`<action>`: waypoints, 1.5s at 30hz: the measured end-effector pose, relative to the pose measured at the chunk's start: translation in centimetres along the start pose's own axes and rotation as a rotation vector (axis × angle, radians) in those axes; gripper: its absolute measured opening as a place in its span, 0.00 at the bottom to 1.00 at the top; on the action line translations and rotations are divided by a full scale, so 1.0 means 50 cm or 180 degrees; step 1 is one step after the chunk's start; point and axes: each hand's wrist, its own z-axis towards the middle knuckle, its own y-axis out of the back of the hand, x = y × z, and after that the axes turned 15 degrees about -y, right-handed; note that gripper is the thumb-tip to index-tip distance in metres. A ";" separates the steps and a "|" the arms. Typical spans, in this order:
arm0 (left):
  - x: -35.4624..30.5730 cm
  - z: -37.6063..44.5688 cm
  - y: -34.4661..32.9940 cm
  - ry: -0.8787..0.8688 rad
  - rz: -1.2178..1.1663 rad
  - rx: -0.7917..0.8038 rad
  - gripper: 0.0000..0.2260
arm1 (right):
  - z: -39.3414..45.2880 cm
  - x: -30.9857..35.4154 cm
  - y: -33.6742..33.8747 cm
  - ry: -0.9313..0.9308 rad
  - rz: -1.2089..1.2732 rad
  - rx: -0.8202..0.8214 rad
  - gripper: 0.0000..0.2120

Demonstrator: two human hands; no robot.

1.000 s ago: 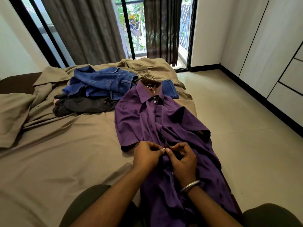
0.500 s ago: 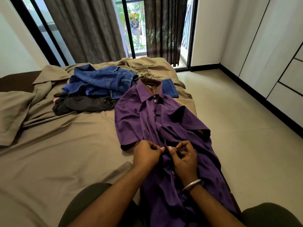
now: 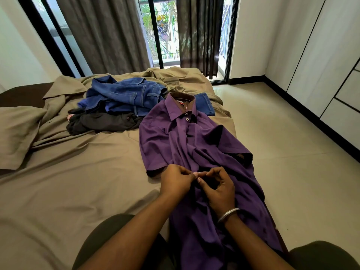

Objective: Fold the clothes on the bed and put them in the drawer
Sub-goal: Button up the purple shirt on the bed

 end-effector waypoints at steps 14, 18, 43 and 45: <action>0.003 0.004 -0.008 0.0699 -0.0670 0.0023 0.10 | -0.003 -0.001 0.000 0.0041 -0.0398 0.0040 0.13; 0.002 0.008 -0.006 0.0702 -0.0520 0.0173 0.04 | -0.003 0.006 -0.002 0.0115 -0.0552 0.0024 0.04; -0.035 -0.036 0.034 0.0245 0.0475 0.0673 0.09 | -0.078 0.074 0.043 -0.0027 -0.2105 -0.0645 0.15; -0.030 -0.022 0.038 0.0035 0.0869 0.0298 0.13 | -0.042 0.093 0.040 0.0115 -0.2244 -0.0634 0.13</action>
